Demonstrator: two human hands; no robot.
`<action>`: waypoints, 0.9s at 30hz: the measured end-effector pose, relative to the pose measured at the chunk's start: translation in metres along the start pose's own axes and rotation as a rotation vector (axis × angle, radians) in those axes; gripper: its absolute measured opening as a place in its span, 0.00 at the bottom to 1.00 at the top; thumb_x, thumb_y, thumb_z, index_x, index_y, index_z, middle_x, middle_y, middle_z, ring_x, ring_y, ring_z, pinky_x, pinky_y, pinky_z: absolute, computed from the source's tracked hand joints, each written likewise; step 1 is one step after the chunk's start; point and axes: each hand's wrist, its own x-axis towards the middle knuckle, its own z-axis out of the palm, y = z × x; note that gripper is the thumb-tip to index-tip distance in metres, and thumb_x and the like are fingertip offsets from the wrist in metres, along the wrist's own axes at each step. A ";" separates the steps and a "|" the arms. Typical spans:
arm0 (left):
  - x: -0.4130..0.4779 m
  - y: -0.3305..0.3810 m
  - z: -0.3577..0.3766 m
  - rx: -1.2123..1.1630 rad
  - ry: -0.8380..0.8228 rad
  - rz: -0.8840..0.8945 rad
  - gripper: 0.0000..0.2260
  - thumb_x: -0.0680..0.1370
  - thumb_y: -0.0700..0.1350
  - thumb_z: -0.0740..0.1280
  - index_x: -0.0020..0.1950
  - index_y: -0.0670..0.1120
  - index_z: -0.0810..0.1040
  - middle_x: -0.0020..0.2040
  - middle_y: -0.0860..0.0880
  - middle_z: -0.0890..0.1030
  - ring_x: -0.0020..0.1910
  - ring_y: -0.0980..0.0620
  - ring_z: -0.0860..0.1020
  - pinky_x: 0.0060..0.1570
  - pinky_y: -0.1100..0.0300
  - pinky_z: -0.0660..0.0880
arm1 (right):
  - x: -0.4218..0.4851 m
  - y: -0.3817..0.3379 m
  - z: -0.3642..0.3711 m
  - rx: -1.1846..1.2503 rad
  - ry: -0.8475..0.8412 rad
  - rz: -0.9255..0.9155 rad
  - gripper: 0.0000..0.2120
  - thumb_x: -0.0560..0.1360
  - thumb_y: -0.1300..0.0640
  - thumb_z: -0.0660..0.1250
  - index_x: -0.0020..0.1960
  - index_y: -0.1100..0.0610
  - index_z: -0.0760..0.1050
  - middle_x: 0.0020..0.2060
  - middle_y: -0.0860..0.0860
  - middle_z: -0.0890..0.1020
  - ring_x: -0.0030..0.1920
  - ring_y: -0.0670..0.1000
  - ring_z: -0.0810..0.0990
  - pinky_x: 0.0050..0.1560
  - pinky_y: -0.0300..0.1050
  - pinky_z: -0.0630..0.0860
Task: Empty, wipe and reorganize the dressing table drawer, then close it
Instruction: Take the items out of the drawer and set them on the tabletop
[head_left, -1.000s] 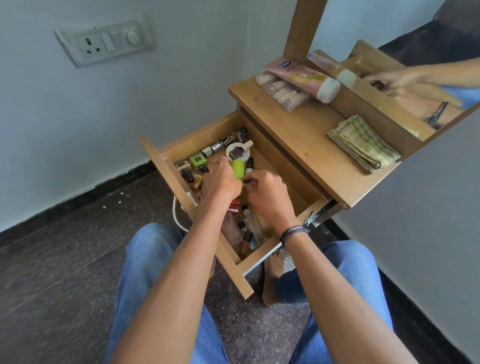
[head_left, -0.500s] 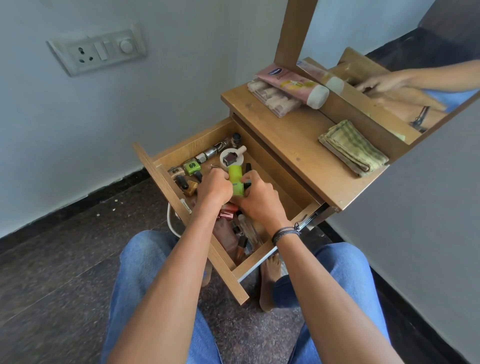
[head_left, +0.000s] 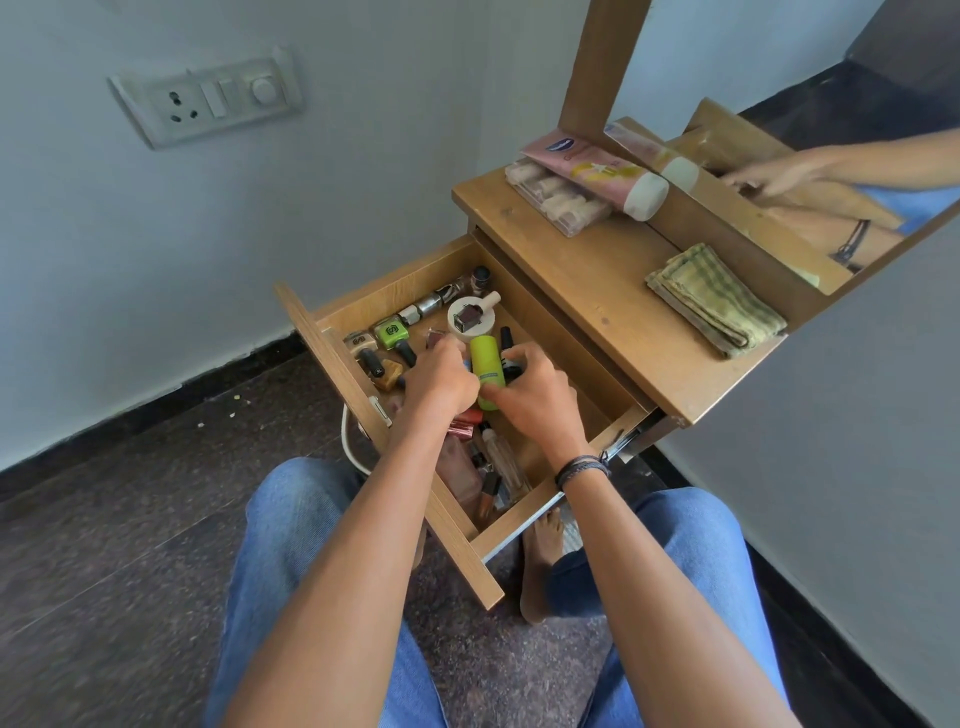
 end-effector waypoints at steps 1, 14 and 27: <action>0.000 0.000 0.001 0.020 0.003 0.004 0.19 0.79 0.39 0.66 0.69 0.48 0.70 0.66 0.41 0.76 0.63 0.39 0.76 0.59 0.47 0.74 | -0.001 0.000 0.000 0.001 0.003 0.008 0.23 0.71 0.41 0.74 0.62 0.45 0.71 0.51 0.47 0.80 0.46 0.49 0.81 0.48 0.52 0.82; -0.002 -0.001 0.005 0.073 0.038 0.009 0.23 0.79 0.41 0.67 0.73 0.48 0.65 0.67 0.38 0.73 0.65 0.35 0.73 0.60 0.45 0.73 | -0.004 0.000 -0.004 0.012 -0.003 0.044 0.21 0.70 0.43 0.76 0.57 0.44 0.70 0.49 0.47 0.81 0.46 0.51 0.82 0.49 0.57 0.82; 0.003 0.001 -0.001 -0.205 -0.043 0.048 0.16 0.75 0.38 0.69 0.62 0.50 0.77 0.54 0.46 0.80 0.54 0.42 0.80 0.56 0.44 0.79 | -0.005 -0.002 -0.012 0.214 0.033 0.045 0.25 0.70 0.48 0.79 0.64 0.49 0.76 0.48 0.46 0.81 0.48 0.49 0.83 0.48 0.55 0.84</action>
